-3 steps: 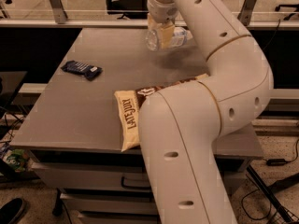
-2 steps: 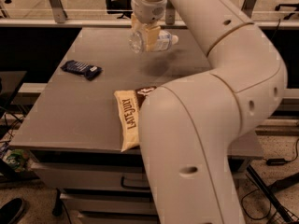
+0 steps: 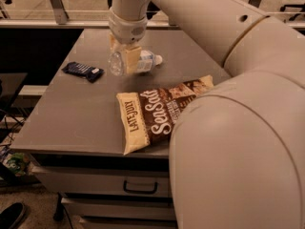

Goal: Move blue plastic bottle near rxbar blueberry

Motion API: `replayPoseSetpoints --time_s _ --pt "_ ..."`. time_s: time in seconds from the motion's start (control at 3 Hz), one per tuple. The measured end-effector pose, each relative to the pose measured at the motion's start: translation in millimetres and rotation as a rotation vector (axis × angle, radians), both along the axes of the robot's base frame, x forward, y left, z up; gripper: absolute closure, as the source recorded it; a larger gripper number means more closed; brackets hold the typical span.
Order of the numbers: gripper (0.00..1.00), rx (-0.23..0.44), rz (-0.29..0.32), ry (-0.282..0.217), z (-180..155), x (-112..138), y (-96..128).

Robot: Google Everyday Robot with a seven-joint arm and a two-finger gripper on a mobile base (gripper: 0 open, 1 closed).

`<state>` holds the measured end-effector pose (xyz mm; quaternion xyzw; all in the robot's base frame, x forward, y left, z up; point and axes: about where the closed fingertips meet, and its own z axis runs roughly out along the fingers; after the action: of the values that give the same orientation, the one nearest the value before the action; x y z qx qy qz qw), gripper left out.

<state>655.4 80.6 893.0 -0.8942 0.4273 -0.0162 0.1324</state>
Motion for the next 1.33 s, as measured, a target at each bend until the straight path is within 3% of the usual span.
replayPoseSetpoints --time_s 0.33,0.67,1.0,1.33 --pt "1.00 -0.015 0.016 0.018 -24 -21 29" --pt "1.00 -0.020 0.027 0.012 -31 -25 49" --pt "0.84 -0.018 0.030 0.001 -31 -18 72" --pt "0.52 -0.008 0.036 -0.018 -26 -9 93"
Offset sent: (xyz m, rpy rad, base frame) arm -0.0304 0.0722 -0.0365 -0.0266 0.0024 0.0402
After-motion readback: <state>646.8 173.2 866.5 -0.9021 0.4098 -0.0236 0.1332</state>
